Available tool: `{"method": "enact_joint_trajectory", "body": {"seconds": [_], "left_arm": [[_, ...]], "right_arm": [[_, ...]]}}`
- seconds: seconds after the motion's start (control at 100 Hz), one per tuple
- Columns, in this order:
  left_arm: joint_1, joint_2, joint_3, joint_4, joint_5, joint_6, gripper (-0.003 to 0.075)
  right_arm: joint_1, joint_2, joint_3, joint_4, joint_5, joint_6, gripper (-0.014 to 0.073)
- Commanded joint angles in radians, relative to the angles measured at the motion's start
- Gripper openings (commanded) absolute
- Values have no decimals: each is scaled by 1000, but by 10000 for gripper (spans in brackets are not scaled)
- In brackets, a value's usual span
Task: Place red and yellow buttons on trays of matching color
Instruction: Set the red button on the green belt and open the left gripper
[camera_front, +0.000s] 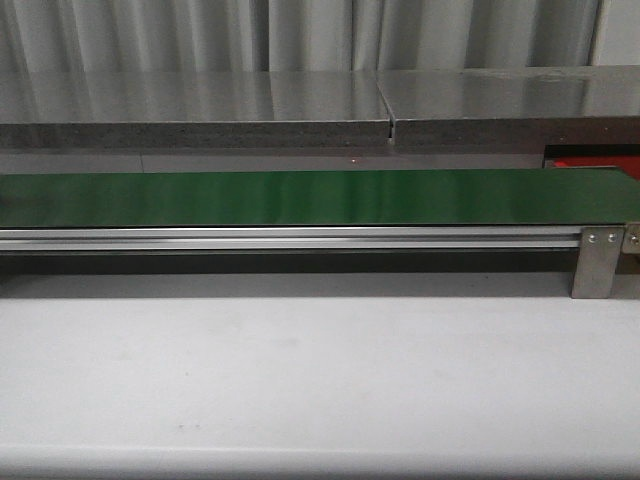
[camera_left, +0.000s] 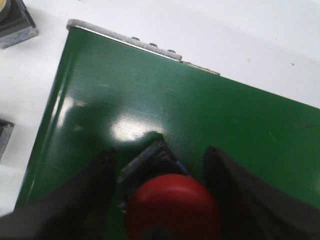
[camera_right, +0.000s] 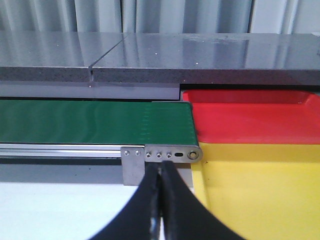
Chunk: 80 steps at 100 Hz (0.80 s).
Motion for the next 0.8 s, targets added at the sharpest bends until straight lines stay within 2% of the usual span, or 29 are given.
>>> {"method": "enact_joint_trajectory", "body": {"seconds": [0.0,0.06,0.1,0.27,0.49,0.79], "left_arm": [[-6,-57,-33,-26,-23,3,592],[-7,-57,-38,-26,-9,5,693],[-9,-57,-49,-26,4,5,713],[-15,-63,-137,-26,78,5,654],[-9,-120,-216,-12,107,5,652],[111,-214,-216,45,193,5,651]], "right_arm": [[2,-11,-18,-8,-90,-6,-67],[2,-11,-18,-8,-90,-6,-67],[2,-11,-18,-8,-90,-6,-67],[2,-11,-18,-8,-90,-6,-67],[2,-11,-18,-8,-90,-6,-67],[2,-11,-18,-8,-90,-6,-67]]}}
